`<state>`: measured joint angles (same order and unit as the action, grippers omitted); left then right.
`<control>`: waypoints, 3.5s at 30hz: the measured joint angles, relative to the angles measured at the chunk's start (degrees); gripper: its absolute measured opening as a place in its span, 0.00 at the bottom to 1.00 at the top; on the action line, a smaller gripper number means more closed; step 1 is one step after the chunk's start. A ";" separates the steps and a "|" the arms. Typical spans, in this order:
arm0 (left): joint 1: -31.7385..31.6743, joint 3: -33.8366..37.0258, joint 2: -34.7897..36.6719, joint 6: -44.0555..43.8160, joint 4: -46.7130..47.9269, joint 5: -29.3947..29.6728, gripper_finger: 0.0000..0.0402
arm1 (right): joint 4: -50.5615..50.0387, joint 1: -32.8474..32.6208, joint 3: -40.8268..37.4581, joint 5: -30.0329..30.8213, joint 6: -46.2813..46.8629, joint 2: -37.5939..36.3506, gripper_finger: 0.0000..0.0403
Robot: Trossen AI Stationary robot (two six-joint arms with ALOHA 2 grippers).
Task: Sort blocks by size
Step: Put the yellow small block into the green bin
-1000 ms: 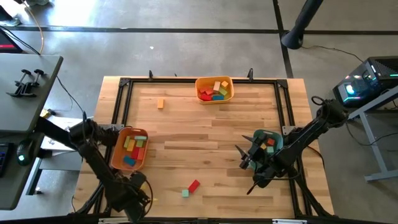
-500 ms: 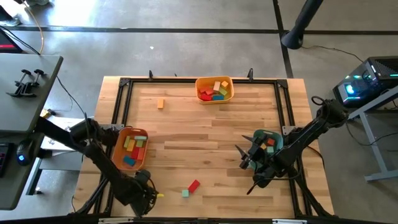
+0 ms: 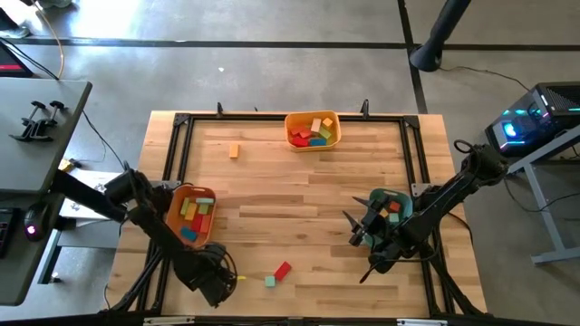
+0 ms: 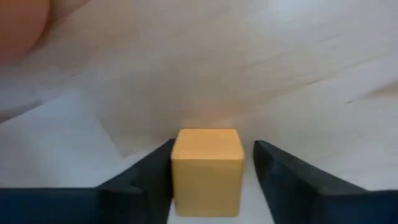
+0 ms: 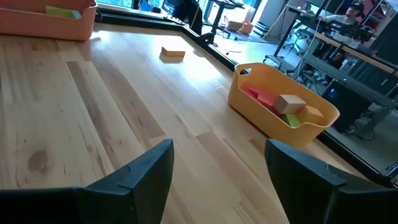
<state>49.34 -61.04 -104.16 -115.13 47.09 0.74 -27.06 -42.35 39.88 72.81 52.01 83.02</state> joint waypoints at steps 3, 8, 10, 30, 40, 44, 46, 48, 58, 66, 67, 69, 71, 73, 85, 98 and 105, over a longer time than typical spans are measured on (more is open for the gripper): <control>-1.07 -0.32 -0.02 2.30 -0.61 -0.26 0.37 | -0.01 0.00 0.00 -0.02 0.00 0.00 0.62; -4.54 -3.44 -0.15 7.54 0.04 5.28 0.24 | 0.03 0.00 0.00 -0.26 0.00 0.00 0.62; -6.20 -5.05 -0.13 11.62 0.04 10.43 0.24 | 0.09 0.00 0.00 -0.28 0.00 0.00 0.62; -39.40 7.52 -0.10 82.91 -77.50 0.88 0.24 | 43.17 1.09 0.05 -29.99 -53.69 1.06 0.62; -38.86 12.53 -0.09 84.80 -105.50 -4.88 0.24 | 45.94 3.29 5.42 -22.30 -75.60 2.02 0.62; -37.87 12.53 -0.09 86.03 -108.55 -4.53 0.24 | 47.53 5.30 7.81 -20.13 -80.40 3.81 0.62; -37.67 12.50 -0.02 86.73 -108.70 -3.77 0.24 | 47.47 6.05 8.60 -18.48 -80.96 4.25 0.62; -37.42 12.52 -0.02 86.81 -108.76 -2.84 0.24 | 47.32 6.42 9.23 -18.14 -80.97 4.44 0.62; -37.15 12.48 0.09 86.88 -108.72 -3.00 0.27 | 47.38 6.50 10.19 -18.79 -84.95 4.49 0.62; -37.19 12.35 -0.02 86.11 -107.80 -2.87 0.27 | 47.99 7.15 10.36 -16.91 -85.84 4.51 0.62; -37.13 12.33 -0.15 85.70 -107.99 -2.50 0.27 | 48.13 7.23 10.53 -16.46 -86.20 4.52 0.62; -37.25 12.34 -0.13 85.33 -107.92 -2.64 0.27 | 48.33 7.19 10.51 -15.49 -86.26 4.63 0.62; -37.12 12.35 -0.13 85.30 -107.90 -3.05 0.27 | 48.37 7.23 10.51 -17.97 -85.74 4.59 0.62; -37.05 12.37 -0.15 85.30 -107.42 -3.26 0.27 | 48.40 7.80 10.51 -22.78 -84.46 4.57 0.62; -37.11 12.39 -0.15 83.38 -107.50 -2.89 0.30 | 48.32 9.60 10.49 -24.20 -83.10 6.60 0.35; -37.58 12.41 -0.15 84.93 -106.99 -6.06 0.52 | 38.47 3.35 10.40 -22.11 -70.37 4.26 0.33; -38.91 12.41 -0.15 84.52 -106.85 -8.71 0.53 | 1.50 -3.22 15.47 -21.17 -32.37 -3.19 0.33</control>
<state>10.43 -48.62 -104.31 -30.60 -59.76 -7.97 -25.56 -45.57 55.35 51.64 19.65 79.84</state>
